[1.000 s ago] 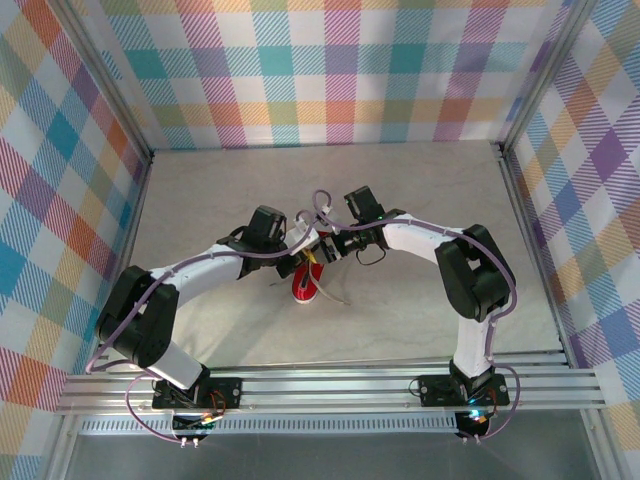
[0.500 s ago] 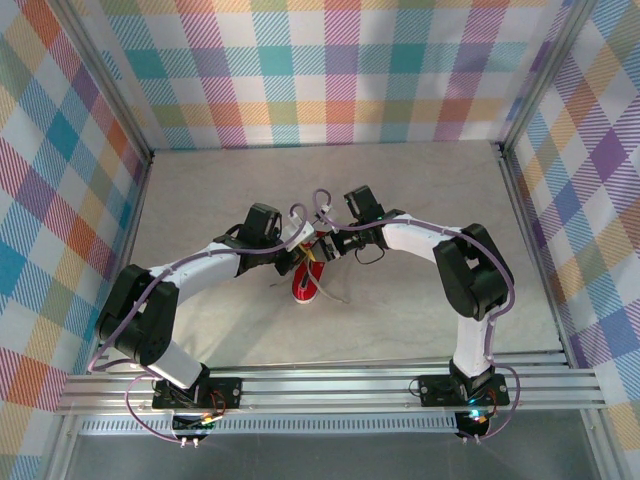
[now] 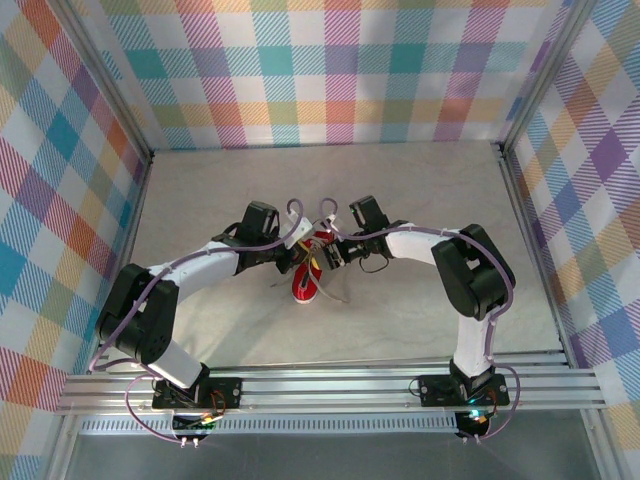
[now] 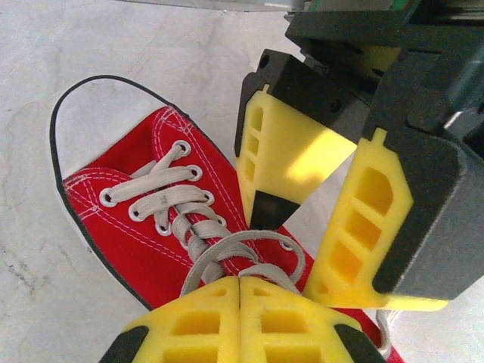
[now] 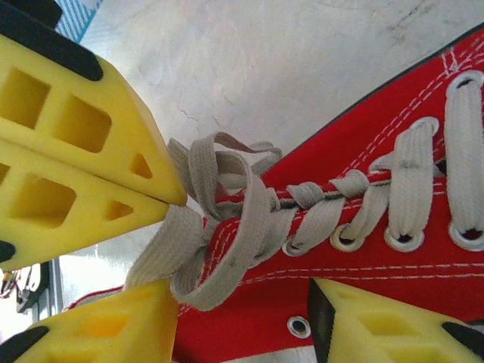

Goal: Tie the shoes

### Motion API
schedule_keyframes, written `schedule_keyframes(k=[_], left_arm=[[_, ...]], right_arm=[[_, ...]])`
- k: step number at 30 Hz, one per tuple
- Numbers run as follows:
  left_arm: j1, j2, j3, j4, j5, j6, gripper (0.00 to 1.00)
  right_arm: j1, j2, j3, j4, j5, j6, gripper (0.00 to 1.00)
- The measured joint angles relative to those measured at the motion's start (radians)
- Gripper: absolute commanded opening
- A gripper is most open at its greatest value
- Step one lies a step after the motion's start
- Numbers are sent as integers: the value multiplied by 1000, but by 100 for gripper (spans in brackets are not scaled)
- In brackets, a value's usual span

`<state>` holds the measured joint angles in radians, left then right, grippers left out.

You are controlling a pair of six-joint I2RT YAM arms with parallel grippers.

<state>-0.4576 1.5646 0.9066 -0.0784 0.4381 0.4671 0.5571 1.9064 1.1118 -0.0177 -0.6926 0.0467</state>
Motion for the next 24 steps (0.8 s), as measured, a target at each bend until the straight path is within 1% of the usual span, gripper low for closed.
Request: schedule_keyframes(k=[4,13,14,16,18,24], left_arm=[[2,13,18,0,17,-4,0],[3,35,24,-9,26,-4,0],[3,37,26,-13,26,-5,0],[5,40,30,-19,33,-7,0],[9,45,35,-25,37,-7,0],[16,61,64,-35,40,-8,0]], right_arm=[[-2,-3,-1,41,-15,17,52],[-2,-4,-1,63,-35,28,52],[-2,-4,-1,63,-35,28,51],[-2,-4,-1,62,-40,31,44],[-2,-4,-1,61,-41,35,42],[-38,-32,-31,80,-46,73,49]])
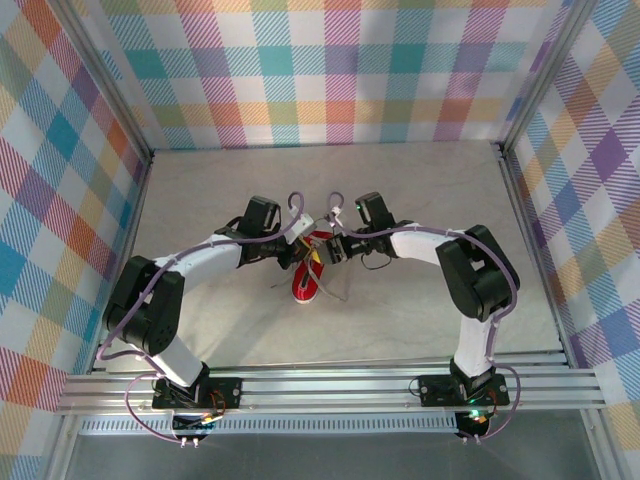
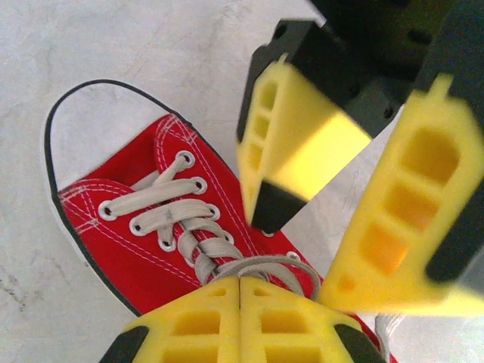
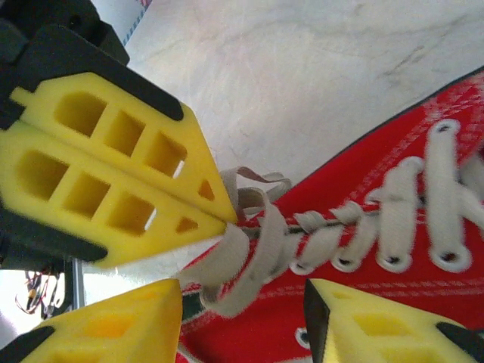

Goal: Tie the shoes

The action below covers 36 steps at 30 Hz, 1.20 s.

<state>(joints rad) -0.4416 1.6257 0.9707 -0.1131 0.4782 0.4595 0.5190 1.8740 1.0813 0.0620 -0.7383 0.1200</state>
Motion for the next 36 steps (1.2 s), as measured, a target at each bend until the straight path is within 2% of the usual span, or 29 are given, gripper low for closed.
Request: schedule_keyframes(k=[6,24,36], left_arm=[[0,9,10,-20,0,0,0],[0,11,11,-47,0,1,0],[0,16,16,-54,0,1,0]], right_arm=[[-41,-31,-10,20,-15,85,51],[-10,27,7,58,-23,444,52],[10,58,26,73,-31,554,48]])
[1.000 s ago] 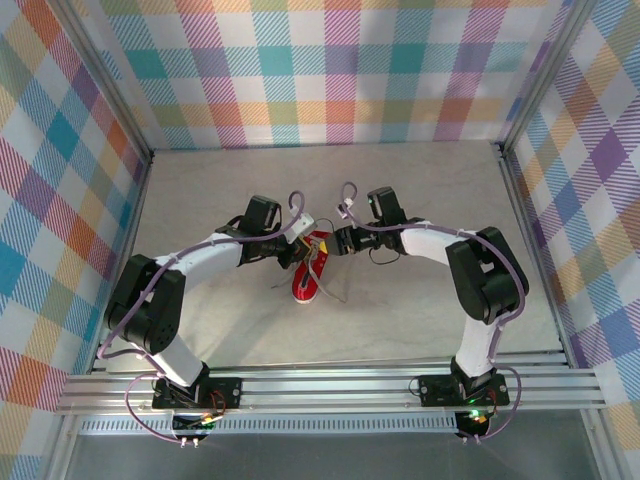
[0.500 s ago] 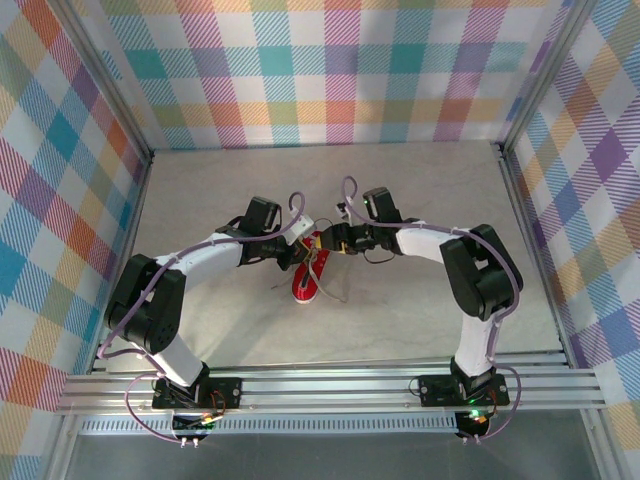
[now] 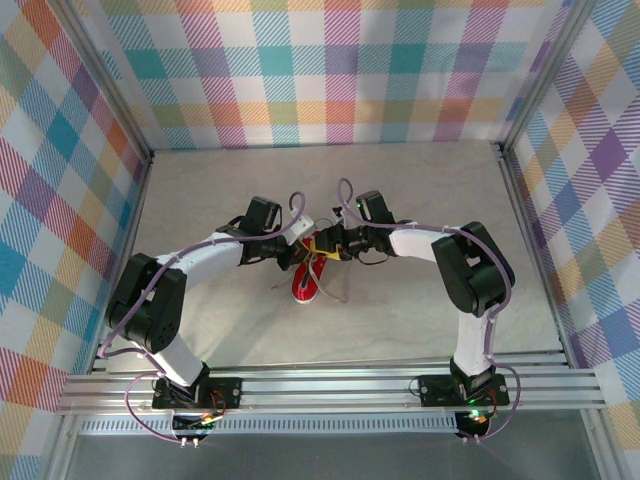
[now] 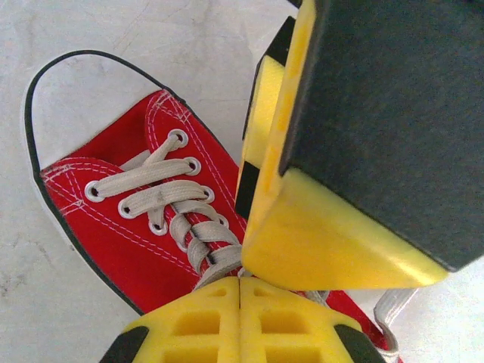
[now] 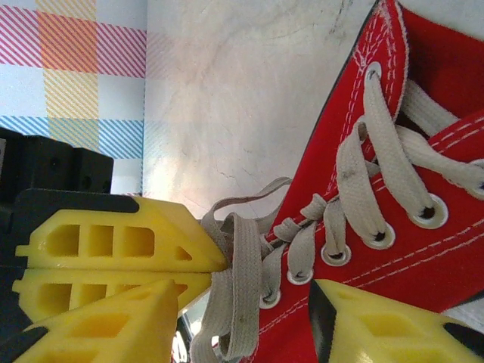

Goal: Tie the shoes

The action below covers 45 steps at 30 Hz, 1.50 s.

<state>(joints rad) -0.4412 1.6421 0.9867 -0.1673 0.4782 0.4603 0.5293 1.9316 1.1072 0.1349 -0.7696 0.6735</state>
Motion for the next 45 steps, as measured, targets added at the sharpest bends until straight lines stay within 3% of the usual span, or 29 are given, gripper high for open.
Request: schedule_keyframes(k=[10,45], left_arm=[[2,1,0,-18,-1,0,0],[8,12,11,-38,0,0,0]], right_arm=[[7,21,8,7,-16,30,43],[8,24,-27,85,-25,90,38]])
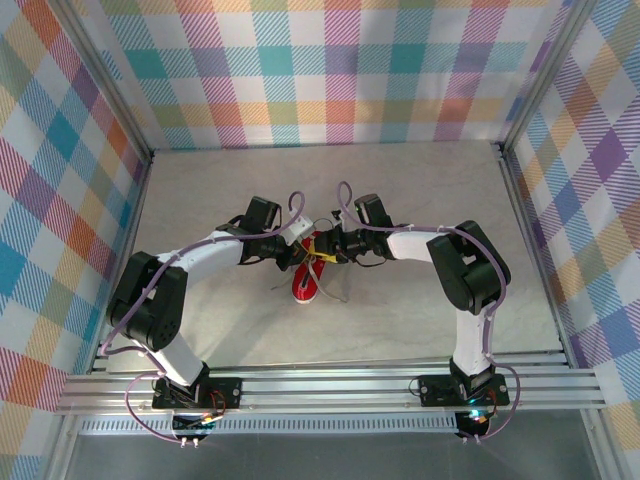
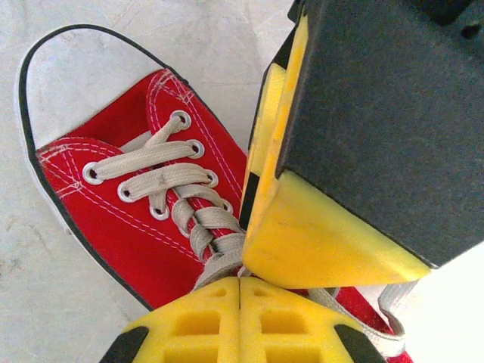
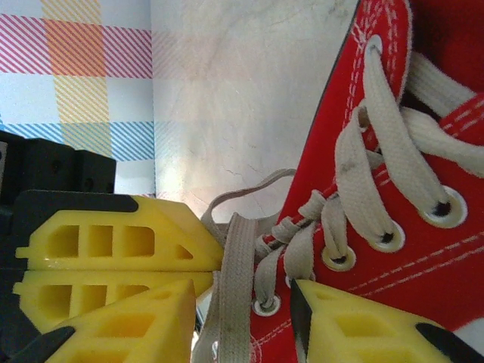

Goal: Tie the shoes

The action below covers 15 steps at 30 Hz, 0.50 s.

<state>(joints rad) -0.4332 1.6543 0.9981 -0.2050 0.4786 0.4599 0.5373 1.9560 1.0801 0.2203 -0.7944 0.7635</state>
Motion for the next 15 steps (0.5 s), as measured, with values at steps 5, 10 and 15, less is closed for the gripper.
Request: schedule_keyframes(k=[5,10,15], left_arm=[[0,0,2,0,0,0,0],[0,0,2,-2,0,0,0],[0,0,2,-3,0,-1,10]], right_arm=[[1,0,-5,-1,0,8,36],[1,0,-5,-1,-3,12,22],[1,0,-4,-13,-3,1,0]])
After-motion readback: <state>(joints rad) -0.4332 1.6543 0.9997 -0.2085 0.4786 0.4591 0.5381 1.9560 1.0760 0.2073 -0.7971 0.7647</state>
